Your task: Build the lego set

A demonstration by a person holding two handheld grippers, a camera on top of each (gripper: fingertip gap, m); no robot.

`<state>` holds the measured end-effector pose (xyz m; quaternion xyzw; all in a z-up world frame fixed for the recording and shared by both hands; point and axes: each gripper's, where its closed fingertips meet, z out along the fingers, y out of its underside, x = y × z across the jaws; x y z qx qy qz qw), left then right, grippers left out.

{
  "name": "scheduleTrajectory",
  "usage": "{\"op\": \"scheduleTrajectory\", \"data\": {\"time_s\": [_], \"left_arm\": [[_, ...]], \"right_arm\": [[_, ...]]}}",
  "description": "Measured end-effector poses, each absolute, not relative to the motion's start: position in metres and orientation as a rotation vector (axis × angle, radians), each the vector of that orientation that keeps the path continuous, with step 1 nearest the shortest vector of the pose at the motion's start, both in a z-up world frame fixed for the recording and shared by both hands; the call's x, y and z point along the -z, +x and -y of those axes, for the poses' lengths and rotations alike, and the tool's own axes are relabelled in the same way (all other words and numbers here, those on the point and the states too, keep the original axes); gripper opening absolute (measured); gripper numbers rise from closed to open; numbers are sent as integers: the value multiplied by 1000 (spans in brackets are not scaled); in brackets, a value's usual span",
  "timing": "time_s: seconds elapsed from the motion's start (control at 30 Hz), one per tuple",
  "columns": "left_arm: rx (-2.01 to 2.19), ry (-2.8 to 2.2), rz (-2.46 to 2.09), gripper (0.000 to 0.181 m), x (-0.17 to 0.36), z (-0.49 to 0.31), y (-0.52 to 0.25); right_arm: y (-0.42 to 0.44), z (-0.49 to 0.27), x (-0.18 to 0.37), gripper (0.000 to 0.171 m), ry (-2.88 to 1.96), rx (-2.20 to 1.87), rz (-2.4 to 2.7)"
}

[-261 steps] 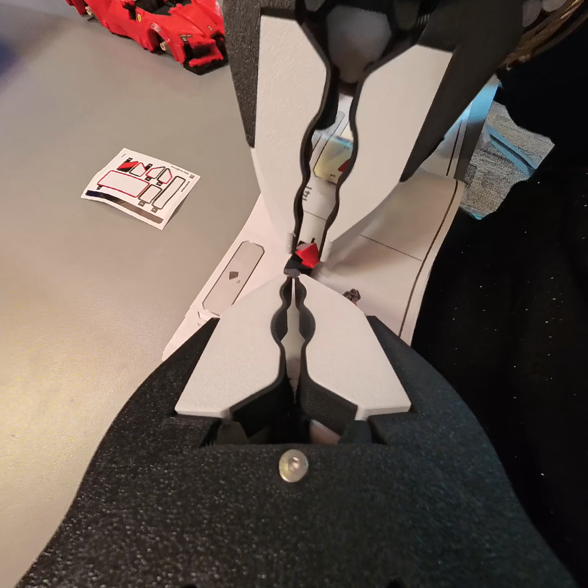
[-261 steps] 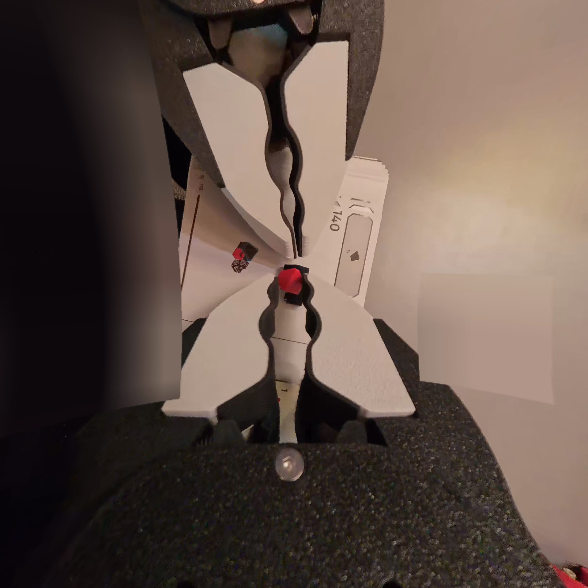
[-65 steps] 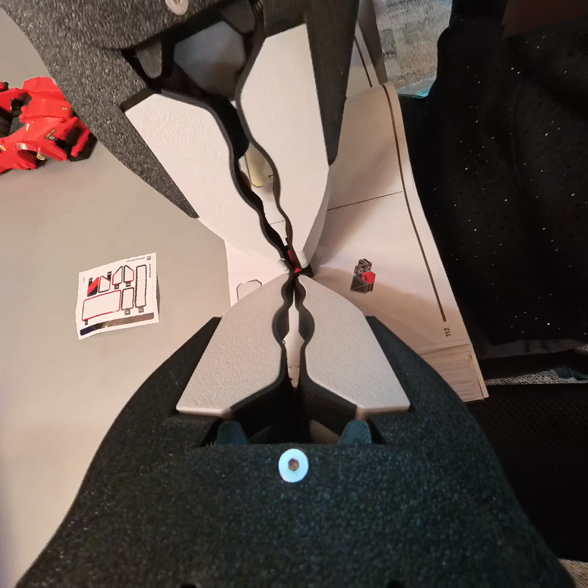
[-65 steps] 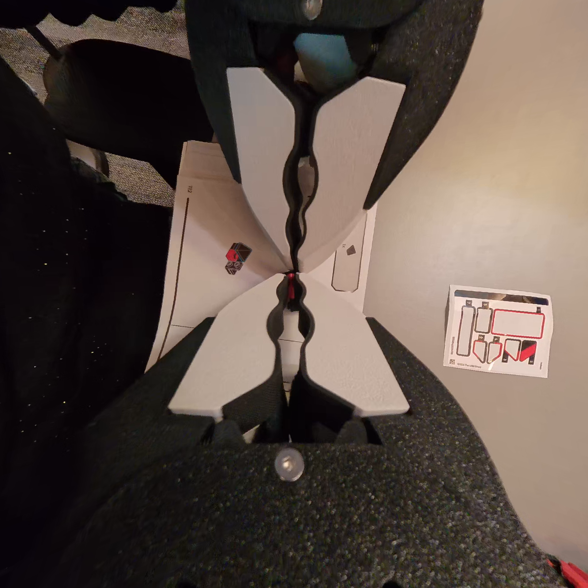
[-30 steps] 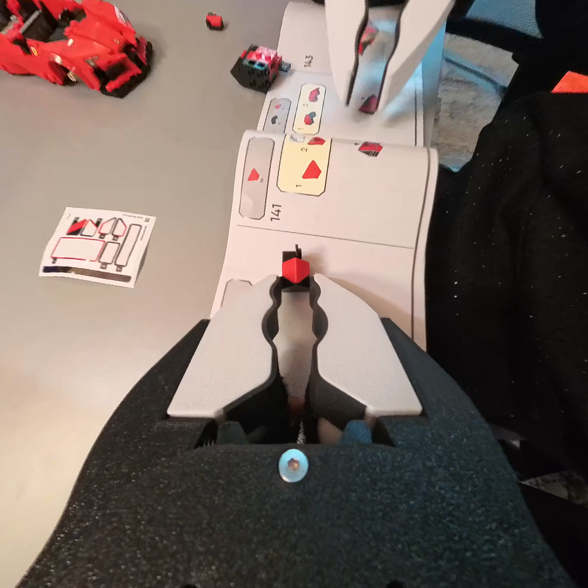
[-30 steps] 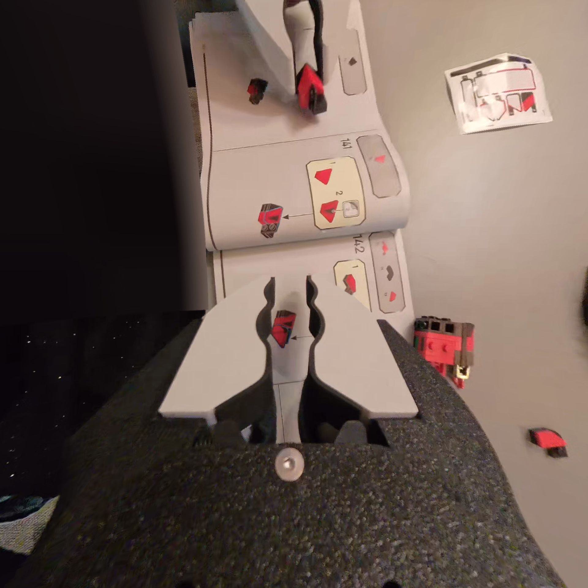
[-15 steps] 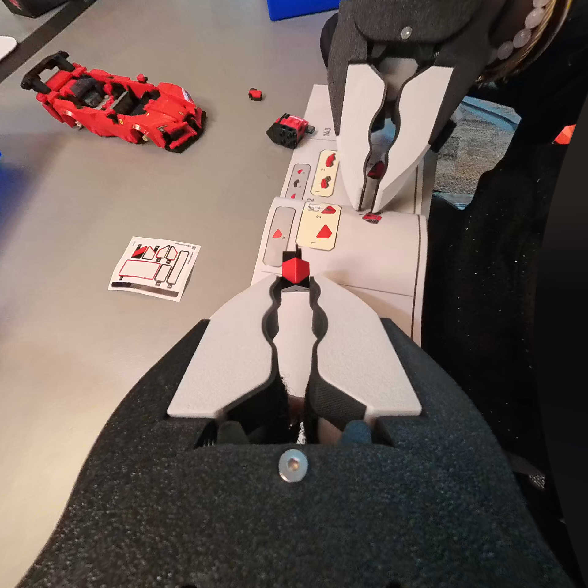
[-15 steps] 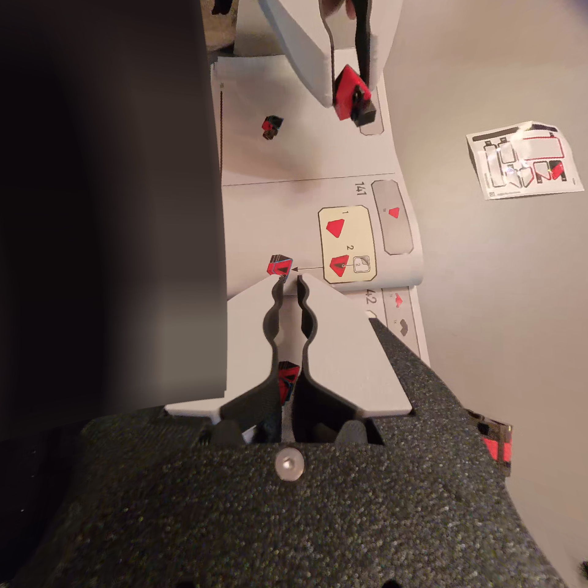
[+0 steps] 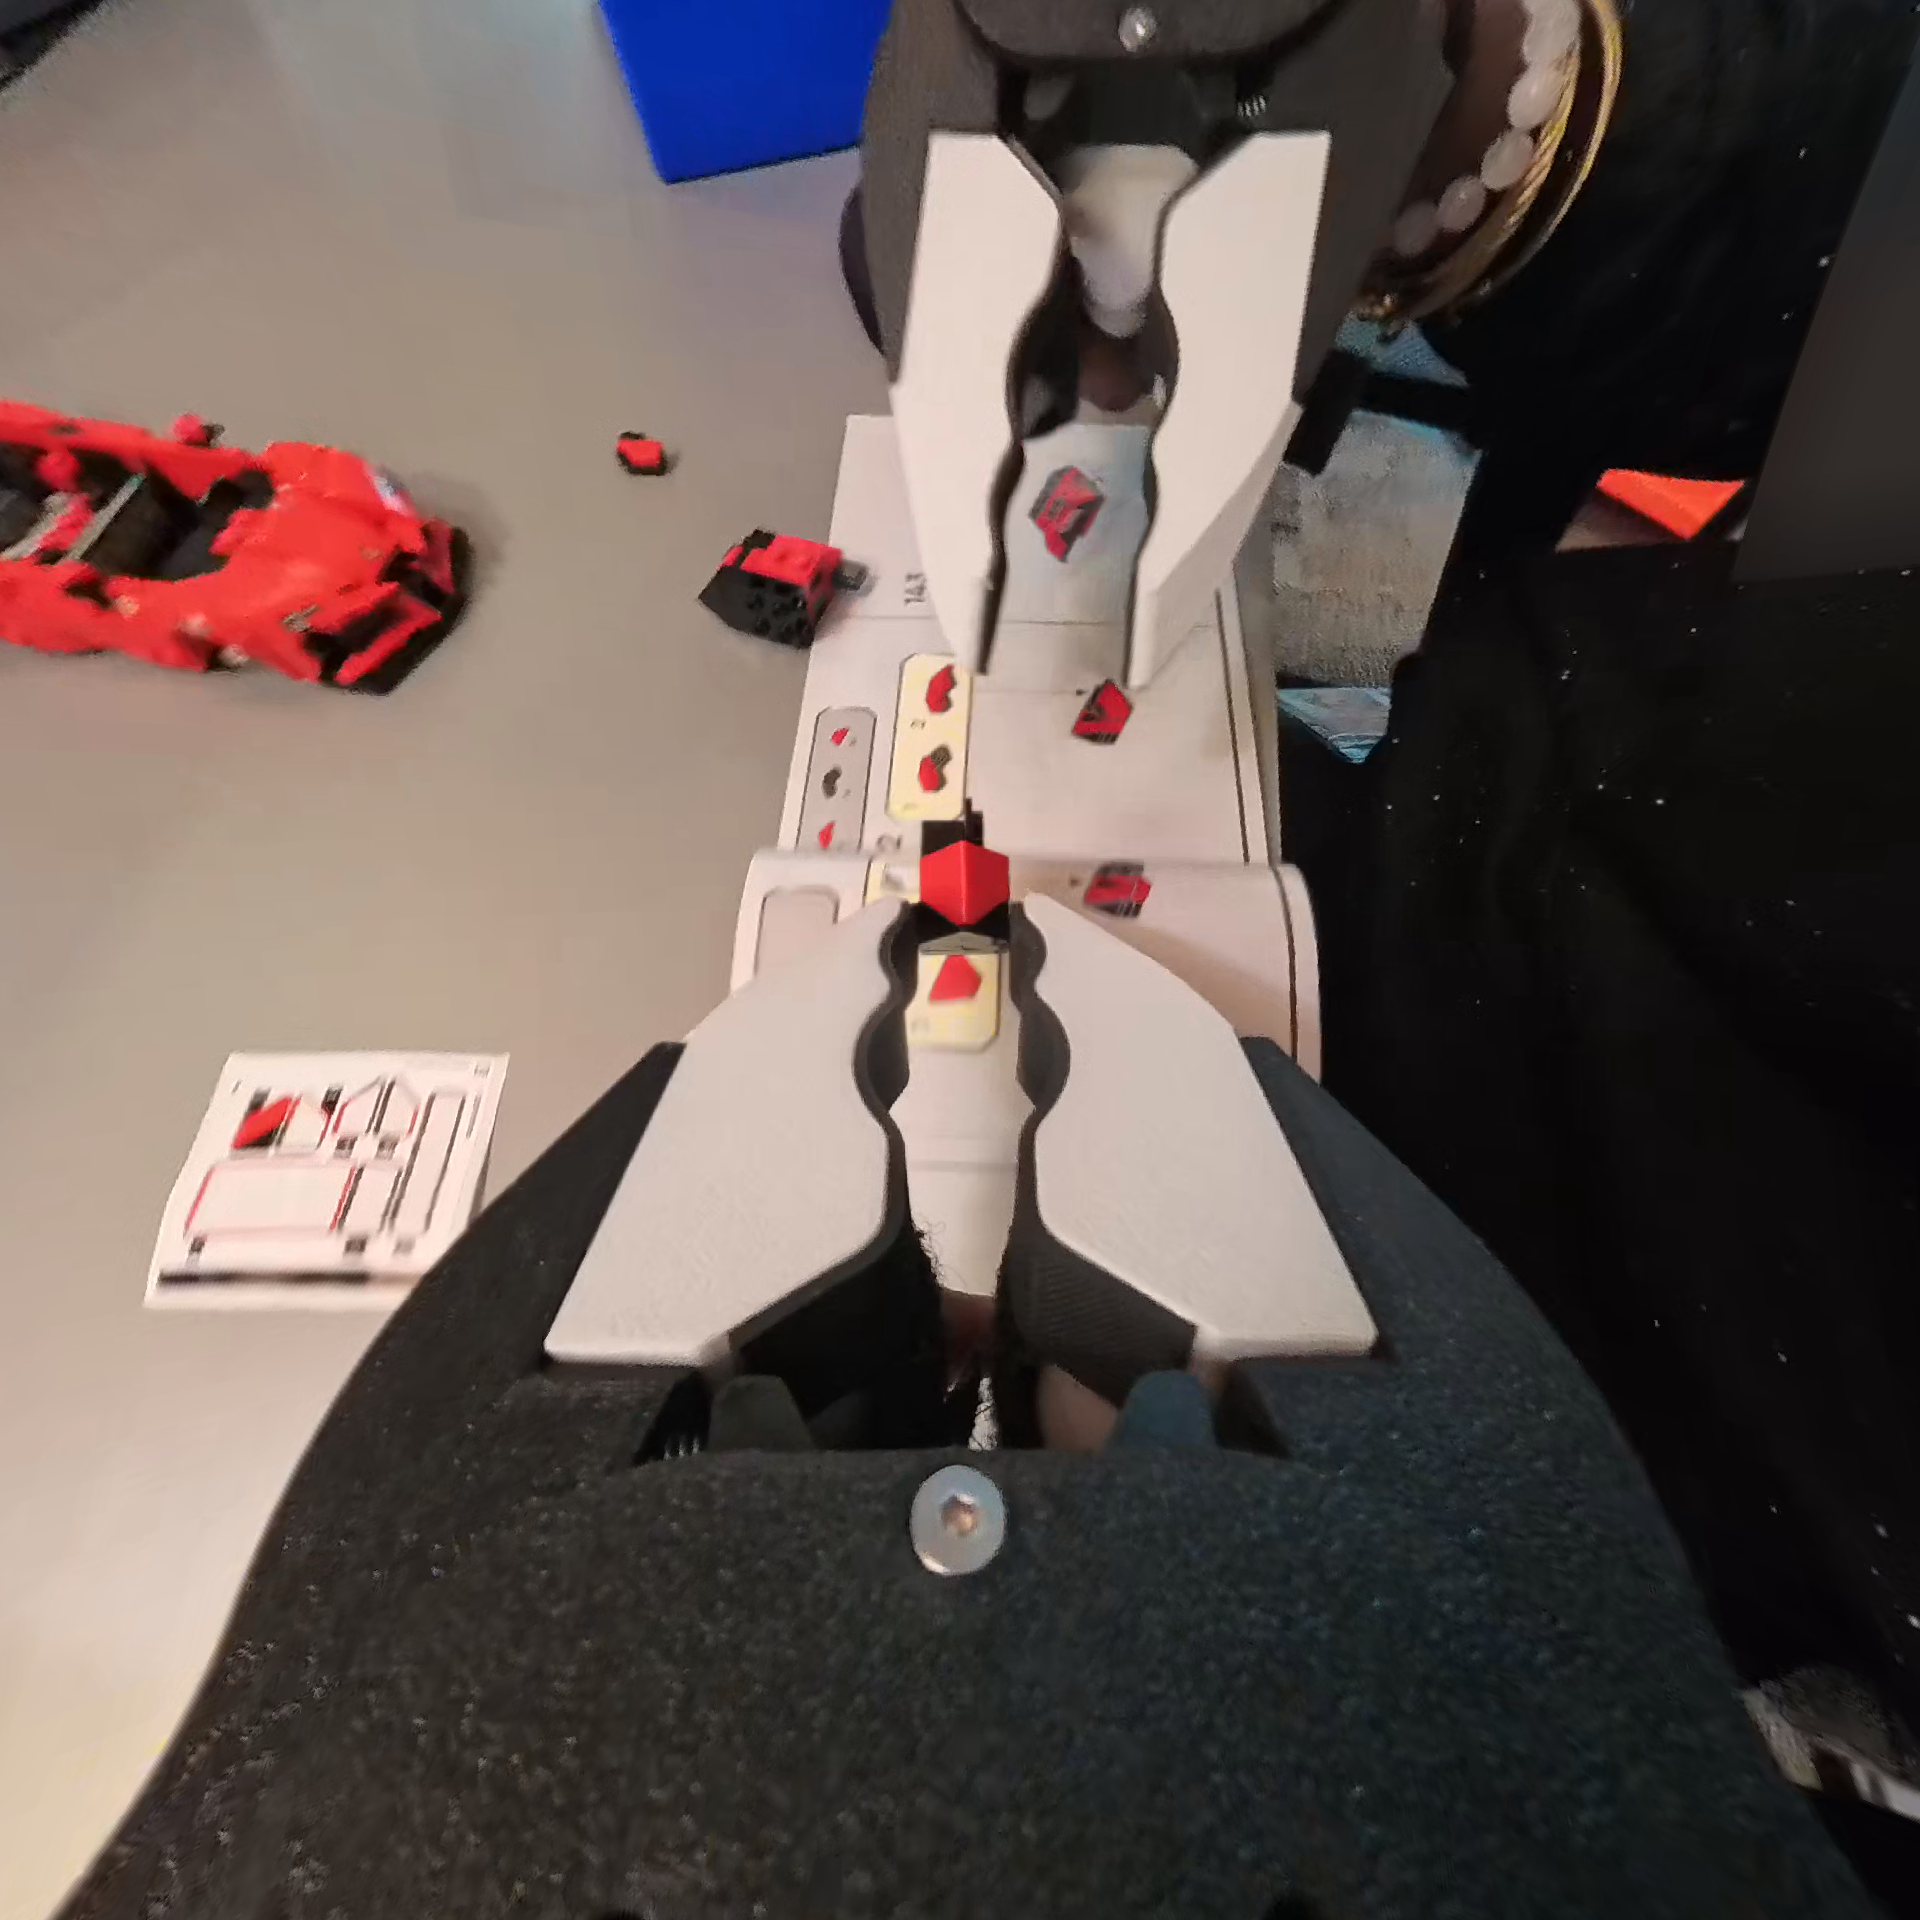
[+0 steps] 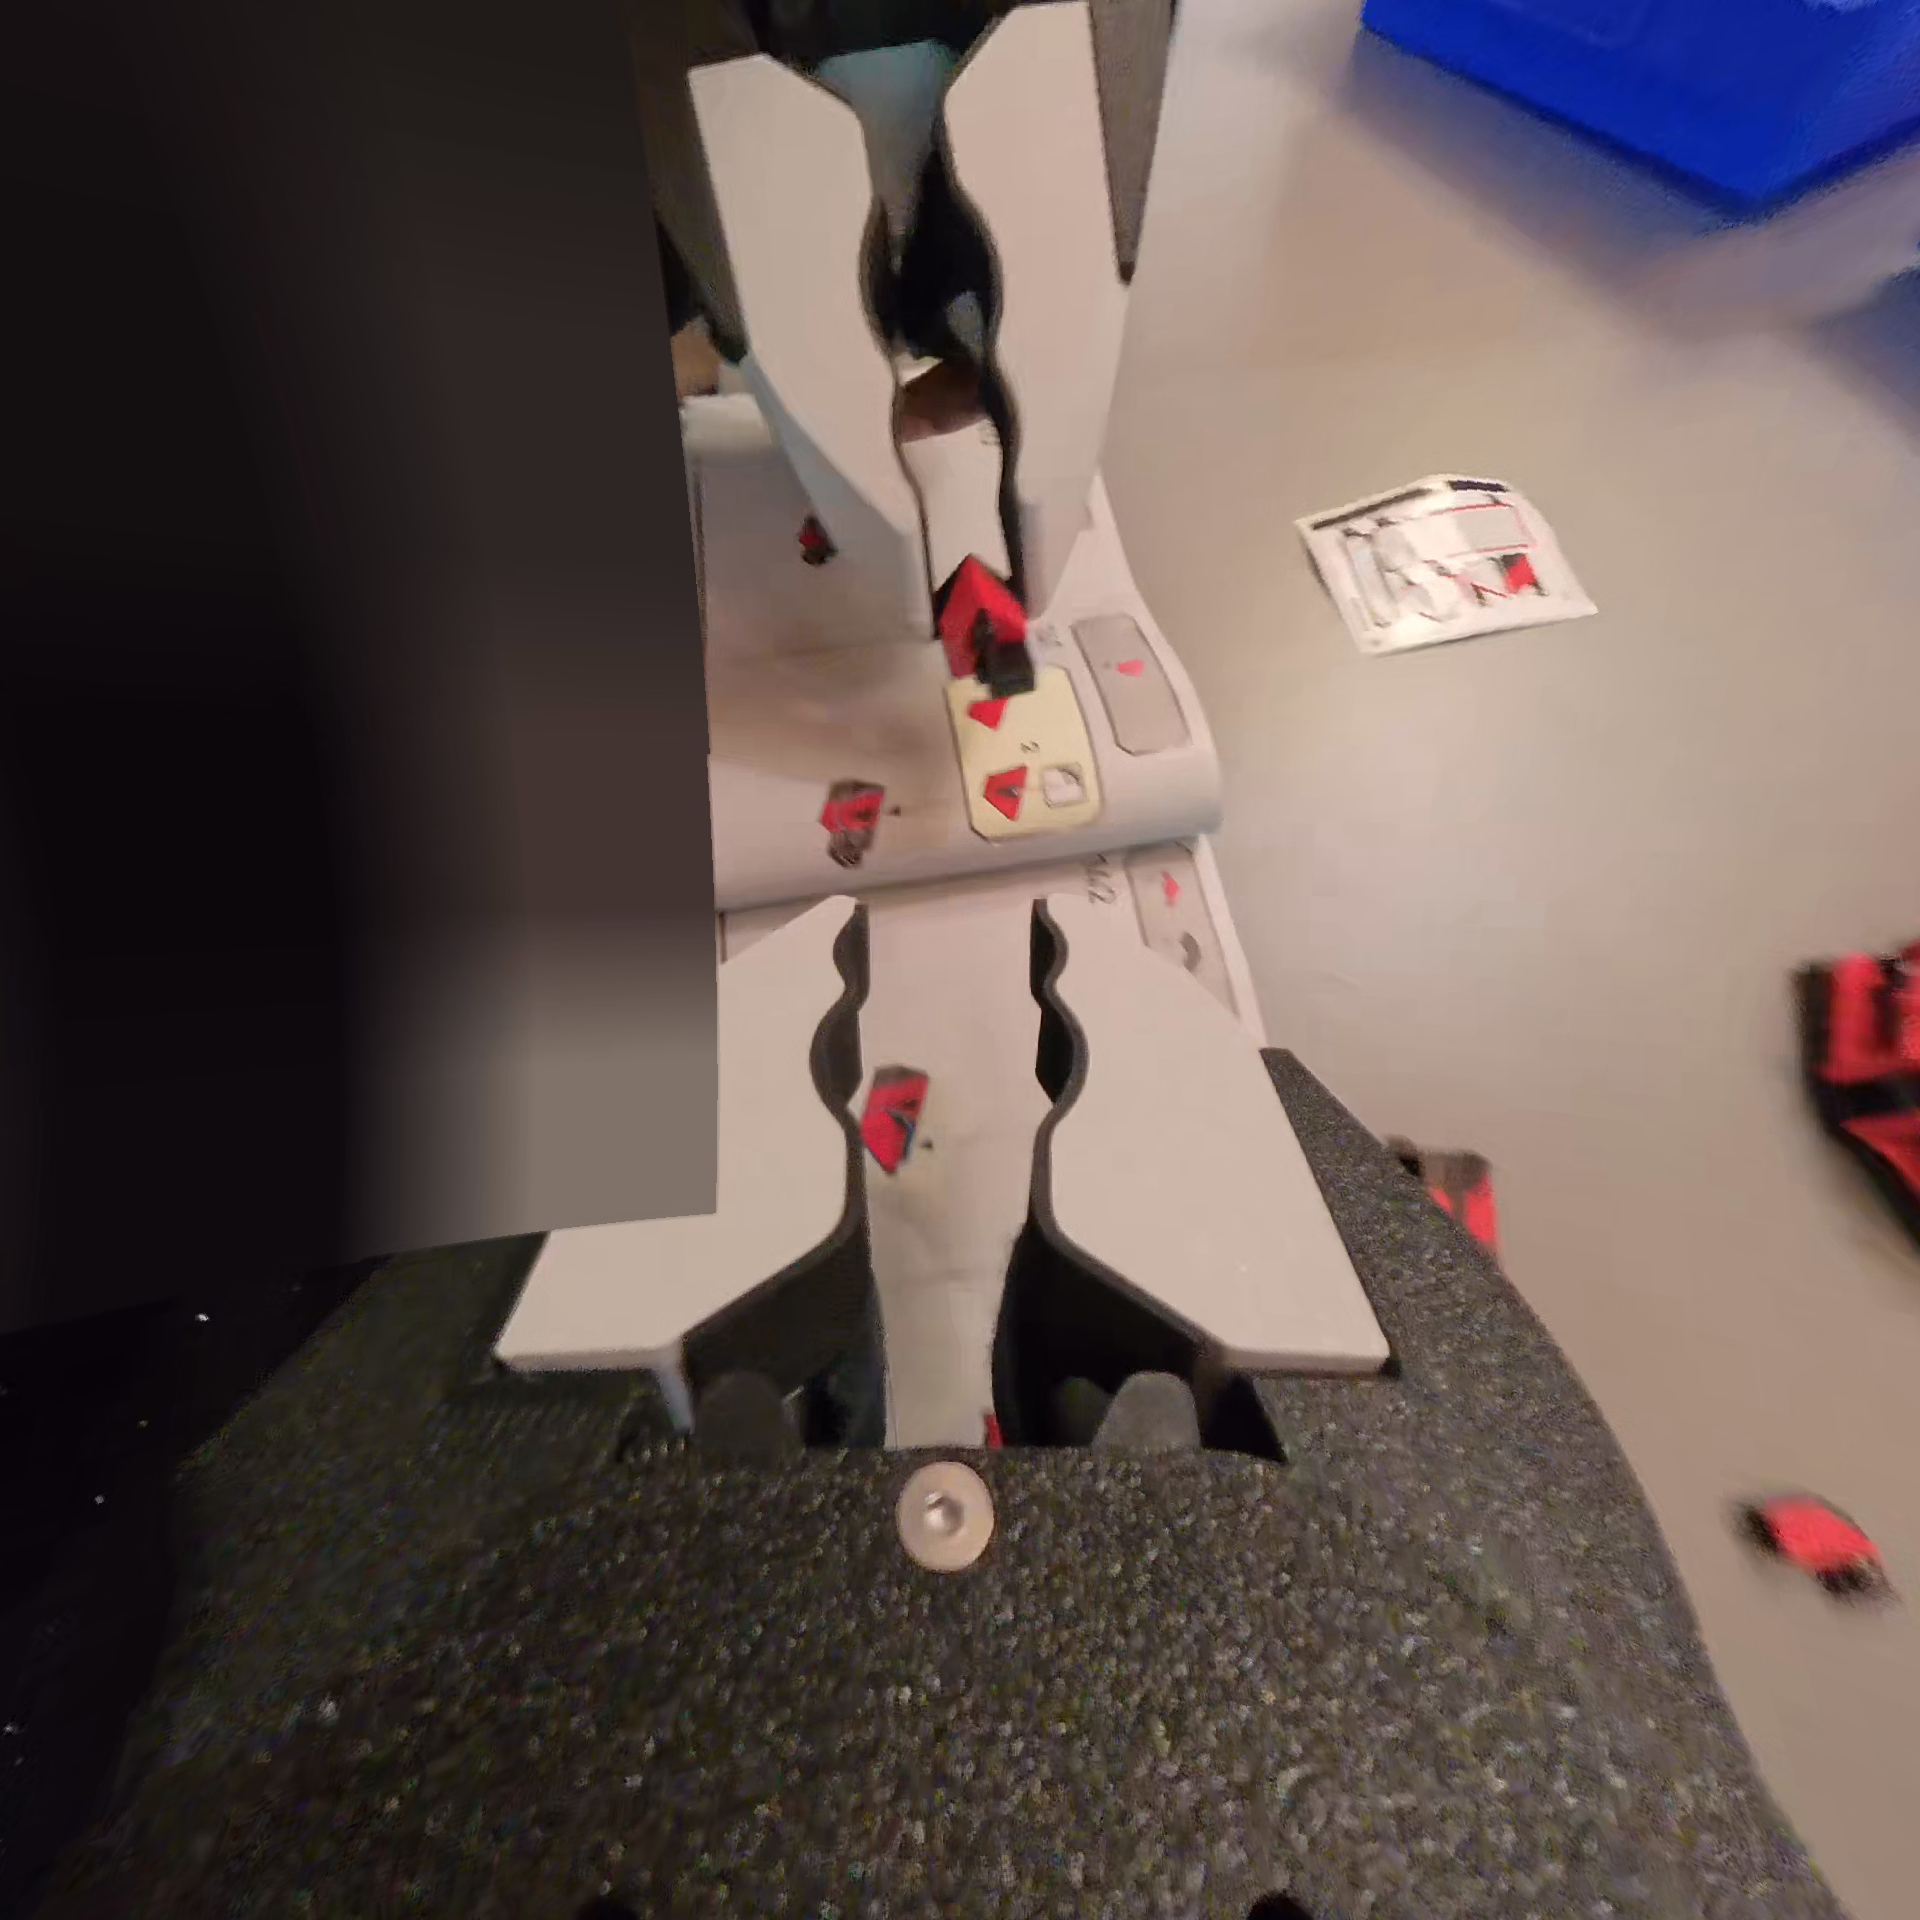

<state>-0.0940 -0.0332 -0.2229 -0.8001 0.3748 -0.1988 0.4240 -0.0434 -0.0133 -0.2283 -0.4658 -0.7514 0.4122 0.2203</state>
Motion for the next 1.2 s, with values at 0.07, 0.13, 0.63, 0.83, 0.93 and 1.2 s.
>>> {"op": "scheduleTrajectory", "data": {"time_s": [0.07,0.13,0.63,0.83,0.93,1.2], "left_arm": [[503,-2029,-998,16,228,23,-78],[508,-2060,-1059,16,235,13,-60],[349,-2211,-1202,42,268,-11,-41],[297,-2053,-941,4,223,-3,-83],[249,-2047,-824,0,217,14,-113],[169,-1993,-528,5,207,52,-166]], "right_arm": [[-33,1,225,30,-1307,-1082,2055],[-20,-12,225,30,-1347,-1028,2038],[8,-24,244,28,-1381,-988,2023],[-4,-12,236,0,-1217,-1026,1975],[-13,-7,227,0,-1059,-990,1894],[-17,-17,174,11,-1026,-1254,1481]]}}
